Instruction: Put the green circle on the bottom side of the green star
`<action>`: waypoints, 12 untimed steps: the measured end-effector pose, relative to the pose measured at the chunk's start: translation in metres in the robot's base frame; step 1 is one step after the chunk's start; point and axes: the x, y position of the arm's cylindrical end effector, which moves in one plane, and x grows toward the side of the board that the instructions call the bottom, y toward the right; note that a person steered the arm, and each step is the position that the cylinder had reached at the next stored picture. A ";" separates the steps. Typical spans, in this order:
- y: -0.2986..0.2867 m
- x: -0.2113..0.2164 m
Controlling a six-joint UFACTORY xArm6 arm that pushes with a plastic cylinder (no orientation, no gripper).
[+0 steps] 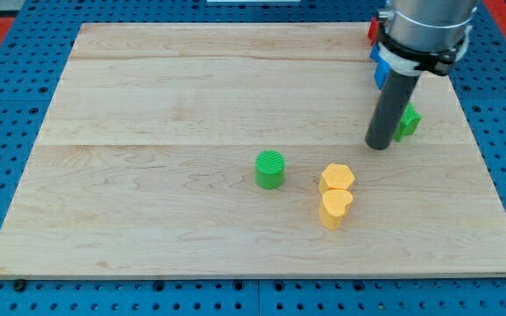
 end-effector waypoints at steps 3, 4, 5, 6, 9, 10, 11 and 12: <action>-0.074 0.000; -0.096 0.000; -0.120 0.000; -0.146 0.000; -0.202 0.009; -0.202 0.027; -0.180 0.041; -0.158 0.054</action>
